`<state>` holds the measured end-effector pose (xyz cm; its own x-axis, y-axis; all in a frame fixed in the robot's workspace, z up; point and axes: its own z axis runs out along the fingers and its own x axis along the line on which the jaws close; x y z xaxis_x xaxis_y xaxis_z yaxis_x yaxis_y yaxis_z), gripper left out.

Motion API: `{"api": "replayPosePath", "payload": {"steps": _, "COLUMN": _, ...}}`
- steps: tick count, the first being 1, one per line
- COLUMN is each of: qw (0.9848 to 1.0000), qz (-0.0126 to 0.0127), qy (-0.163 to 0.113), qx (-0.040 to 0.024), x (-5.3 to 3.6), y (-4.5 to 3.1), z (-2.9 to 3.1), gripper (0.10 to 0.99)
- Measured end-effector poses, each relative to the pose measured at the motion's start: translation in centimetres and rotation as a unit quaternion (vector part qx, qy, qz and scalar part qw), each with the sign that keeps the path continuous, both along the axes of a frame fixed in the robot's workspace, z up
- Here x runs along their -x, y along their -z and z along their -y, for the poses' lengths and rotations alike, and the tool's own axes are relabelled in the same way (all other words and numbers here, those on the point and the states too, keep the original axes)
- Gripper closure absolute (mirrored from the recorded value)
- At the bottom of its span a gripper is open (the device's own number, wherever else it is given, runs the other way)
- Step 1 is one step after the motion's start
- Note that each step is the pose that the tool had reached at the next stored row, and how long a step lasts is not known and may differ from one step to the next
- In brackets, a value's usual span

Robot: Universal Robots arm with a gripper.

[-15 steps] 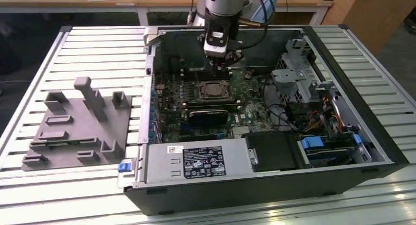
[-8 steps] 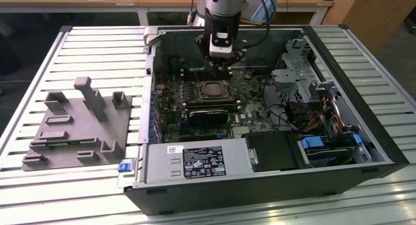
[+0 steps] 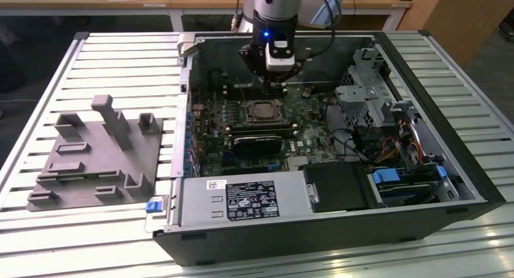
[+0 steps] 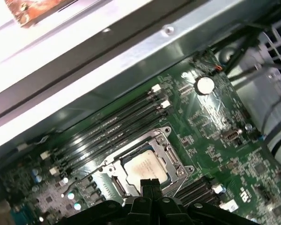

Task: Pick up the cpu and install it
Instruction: 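Install the first cpu locking lever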

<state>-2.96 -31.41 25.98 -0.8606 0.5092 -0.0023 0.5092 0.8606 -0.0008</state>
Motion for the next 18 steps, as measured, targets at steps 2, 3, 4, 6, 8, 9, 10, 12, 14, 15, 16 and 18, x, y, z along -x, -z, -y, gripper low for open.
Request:
{"api": "replayPosePath", "payload": {"steps": 2, "qw": 0.9998, "qz": 0.0000, "qy": -0.019, "qx": 0.0000, "x": 0.00, "y": 0.01, "z": 0.00, "gripper": 0.980}}
{"api": "replayPosePath", "payload": {"steps": 3, "qw": 0.9996, "qz": 0.0000, "qy": -0.027, "qx": 0.0000, "x": 0.00, "y": 0.02, "z": 0.00, "gripper": 0.980}}
{"api": "replayPosePath", "payload": {"steps": 4, "qw": 0.9993, "qz": 0.0000, "qy": -0.037, "qx": 0.0000, "x": 0.00, "y": 0.03, "z": 0.00, "gripper": 0.980}}
{"api": "replayPosePath", "payload": {"steps": 6, "qw": 0.9981, "qz": 0.0002, "qy": -0.061, "qx": 0.0000, "x": 0.00, "y": 0.05, "z": 0.00, "gripper": 0.980}}
{"api": "replayPosePath", "payload": {"steps": 8, "qw": 0.9964, "qz": 0.0006, "qy": -0.085, "qx": 0.0000, "x": 0.00, "y": 0.07, "z": 0.00, "gripper": 0.980}}
{"api": "replayPosePath", "payload": {"steps": 9, "qw": 0.9957, "qz": 0.0006, "qy": -0.092, "qx": 0.0000, "x": 0.00, "y": 0.08, "z": 0.00, "gripper": 0.980}}
{"api": "replayPosePath", "payload": {"steps": 10, "qw": 0.9950, "qz": 0.0006, "qy": -0.100, "qx": 0.0000, "x": 0.00, "y": 0.08, "z": 0.00, "gripper": 0.980}}
{"api": "replayPosePath", "payload": {"steps": 12, "qw": 0.9933, "qz": 0.0007, "qy": -0.116, "qx": 0.0000, "x": 0.00, "y": 0.09, "z": 0.00, "gripper": 0.980}}
{"api": "replayPosePath", "payload": {"steps": 14, "qw": 0.9912, "qz": 0.0007, "qy": -0.132, "qx": 0.0000, "x": 0.00, "y": 0.10, "z": 0.00, "gripper": 0.980}}
{"api": "replayPosePath", "payload": {"steps": 15, "qw": 0.9901, "qz": 0.0007, "qy": -0.141, "qx": 0.0000, "x": 0.00, "y": 0.11, "z": 0.00, "gripper": 0.980}}
{"api": "replayPosePath", "payload": {"steps": 16, "qw": 0.9889, "qz": 0.0007, "qy": -0.149, "qx": 0.0000, "x": 0.00, "y": 0.11, "z": 0.00, "gripper": 0.980}}
{"api": "replayPosePath", "payload": {"steps": 18, "qw": 0.9865, "qz": 0.0007, "qy": -0.163, "qx": 0.0000, "x": 0.00, "y": 0.13, "z": 0.00, "gripper": 0.980}}
